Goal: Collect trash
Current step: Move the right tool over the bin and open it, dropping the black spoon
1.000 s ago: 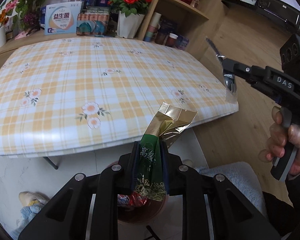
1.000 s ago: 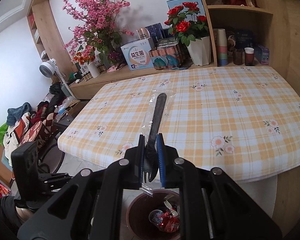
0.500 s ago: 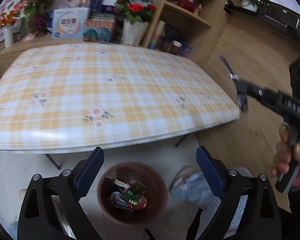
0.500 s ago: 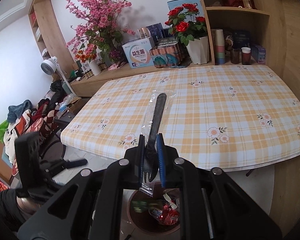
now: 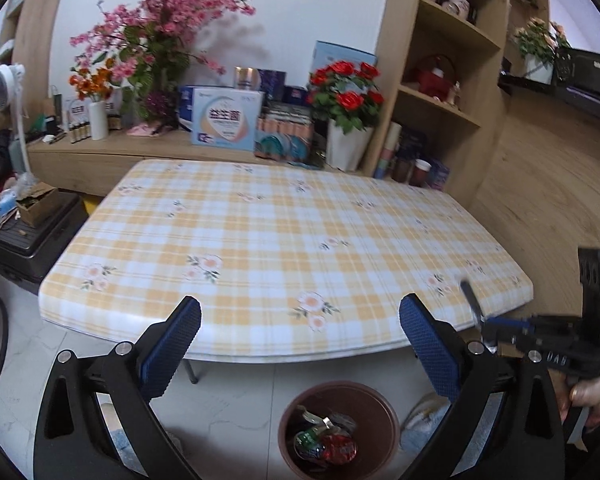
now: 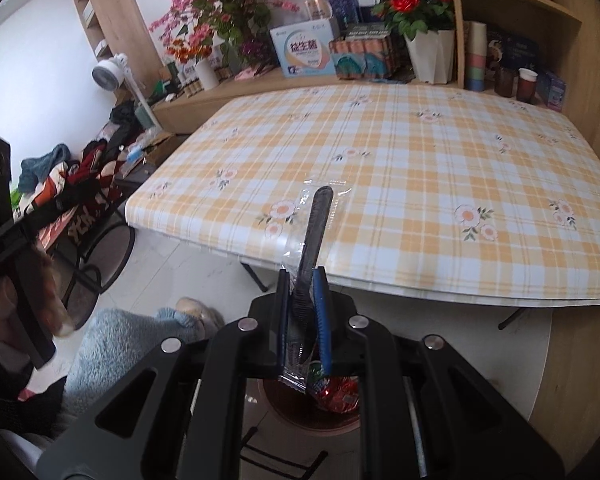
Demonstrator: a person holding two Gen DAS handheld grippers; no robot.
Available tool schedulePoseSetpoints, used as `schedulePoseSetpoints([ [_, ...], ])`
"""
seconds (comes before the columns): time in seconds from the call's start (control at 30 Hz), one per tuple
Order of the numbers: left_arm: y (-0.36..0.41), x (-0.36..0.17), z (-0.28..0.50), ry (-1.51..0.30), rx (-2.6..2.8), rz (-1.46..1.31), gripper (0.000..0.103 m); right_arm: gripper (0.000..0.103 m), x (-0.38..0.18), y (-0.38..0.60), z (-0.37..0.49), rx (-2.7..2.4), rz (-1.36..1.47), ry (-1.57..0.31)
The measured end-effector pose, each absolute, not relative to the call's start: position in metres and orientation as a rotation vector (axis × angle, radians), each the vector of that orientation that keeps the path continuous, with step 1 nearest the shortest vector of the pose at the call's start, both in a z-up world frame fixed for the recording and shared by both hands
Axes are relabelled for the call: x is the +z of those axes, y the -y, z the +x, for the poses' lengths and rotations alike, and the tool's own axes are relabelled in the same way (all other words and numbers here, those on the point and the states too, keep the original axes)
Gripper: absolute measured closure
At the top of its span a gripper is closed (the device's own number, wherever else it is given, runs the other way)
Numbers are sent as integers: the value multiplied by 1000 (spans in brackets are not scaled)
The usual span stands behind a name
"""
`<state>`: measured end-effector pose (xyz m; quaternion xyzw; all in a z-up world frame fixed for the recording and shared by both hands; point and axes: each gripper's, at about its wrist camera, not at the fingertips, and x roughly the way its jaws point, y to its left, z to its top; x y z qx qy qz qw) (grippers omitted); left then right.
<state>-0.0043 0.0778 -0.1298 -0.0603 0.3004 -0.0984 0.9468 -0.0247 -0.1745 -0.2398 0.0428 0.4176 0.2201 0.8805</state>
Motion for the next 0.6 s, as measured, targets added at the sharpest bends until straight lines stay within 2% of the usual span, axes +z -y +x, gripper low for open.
schedulePoseSetpoints([
  [0.4, -103, -135, -4, -617, -143, -165, 6, 86, -271, 154, -21, 478, 68, -1007],
  [0.47, -103, -135, -4, -619, -145, -162, 6, 80, -273, 151, -21, 483, 63, -1019],
  [0.5, -103, -136, -4, -619, -145, -163, 6, 73, -273, 150, -21, 485, 63, -1022],
  [0.53, -102, -136, -4, -620, -145, -164, 6, 70, -273, 150, -21, 489, 67, -1024],
  [0.6, -103, -136, -4, -621, -145, -159, 6, 69, -272, 149, -21, 491, 69, -1023],
])
